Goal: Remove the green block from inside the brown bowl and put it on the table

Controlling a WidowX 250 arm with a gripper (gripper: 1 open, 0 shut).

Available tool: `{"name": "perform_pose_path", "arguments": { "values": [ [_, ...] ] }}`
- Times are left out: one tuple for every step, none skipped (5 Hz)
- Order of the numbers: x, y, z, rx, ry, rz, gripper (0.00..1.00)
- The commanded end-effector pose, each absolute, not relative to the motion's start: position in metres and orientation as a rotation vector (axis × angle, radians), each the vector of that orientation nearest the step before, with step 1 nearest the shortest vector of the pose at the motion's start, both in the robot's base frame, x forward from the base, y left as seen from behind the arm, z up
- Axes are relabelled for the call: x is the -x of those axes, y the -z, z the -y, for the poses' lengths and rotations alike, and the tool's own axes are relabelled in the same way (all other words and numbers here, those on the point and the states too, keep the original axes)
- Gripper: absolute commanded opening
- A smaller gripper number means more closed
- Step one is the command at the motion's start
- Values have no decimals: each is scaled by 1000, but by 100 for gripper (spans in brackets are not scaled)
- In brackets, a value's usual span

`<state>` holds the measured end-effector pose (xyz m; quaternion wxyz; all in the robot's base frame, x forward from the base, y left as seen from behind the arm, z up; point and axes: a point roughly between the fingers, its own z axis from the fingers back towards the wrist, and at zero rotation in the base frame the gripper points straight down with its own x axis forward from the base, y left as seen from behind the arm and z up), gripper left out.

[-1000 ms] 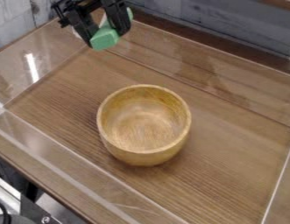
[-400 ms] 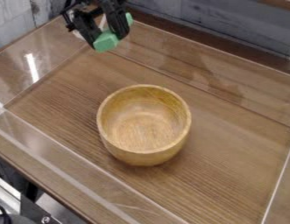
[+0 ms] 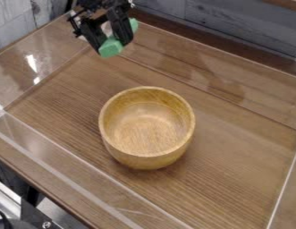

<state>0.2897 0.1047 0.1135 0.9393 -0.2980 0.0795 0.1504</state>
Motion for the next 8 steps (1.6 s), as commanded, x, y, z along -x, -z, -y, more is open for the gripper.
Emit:
{"name": "perform_pose_path", "arguments": {
  "values": [
    [-300, -124, -109, 582, -253, -91, 0],
    [-301, -122, -107, 583, -215, -90, 0],
    [-302, -119, -104, 584, -176, -91, 0],
    [-302, -117, -102, 587, -137, -92, 0],
    [-302, -114, -100, 589, -100, -92, 0],
    [-302, -112, -98, 593, -69, -91, 0],
    [-302, -111, -96, 598, -35, -89, 0],
    [-302, -110, -95, 601, -1, -88, 0]
  ]
}}
